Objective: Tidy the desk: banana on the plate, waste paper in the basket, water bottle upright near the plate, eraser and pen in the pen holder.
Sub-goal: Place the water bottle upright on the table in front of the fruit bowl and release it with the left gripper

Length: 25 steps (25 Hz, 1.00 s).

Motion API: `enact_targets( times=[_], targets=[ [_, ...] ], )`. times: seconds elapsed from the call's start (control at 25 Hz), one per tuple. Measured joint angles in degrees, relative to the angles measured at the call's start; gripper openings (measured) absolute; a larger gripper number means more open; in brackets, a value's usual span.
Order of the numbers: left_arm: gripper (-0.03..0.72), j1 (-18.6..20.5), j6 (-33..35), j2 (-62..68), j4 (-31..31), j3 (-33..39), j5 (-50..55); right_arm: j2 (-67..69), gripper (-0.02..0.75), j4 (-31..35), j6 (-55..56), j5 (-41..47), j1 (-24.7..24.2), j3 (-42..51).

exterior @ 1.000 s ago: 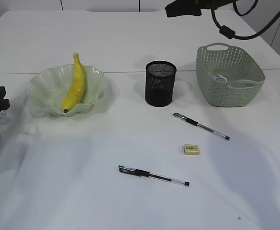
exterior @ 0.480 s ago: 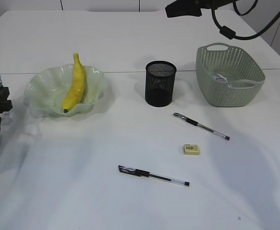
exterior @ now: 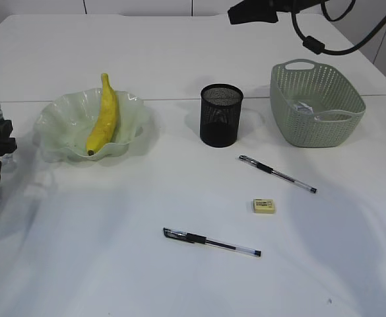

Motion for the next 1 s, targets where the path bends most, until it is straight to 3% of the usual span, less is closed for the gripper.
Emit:
enact_targets(
  times=[1.0],
  targets=[
    [0.430,0.00,0.15,0.00,-1.13,0.00,0.00,0.00,0.585,0.00,-0.26,0.00,0.00,0.00]
  ],
)
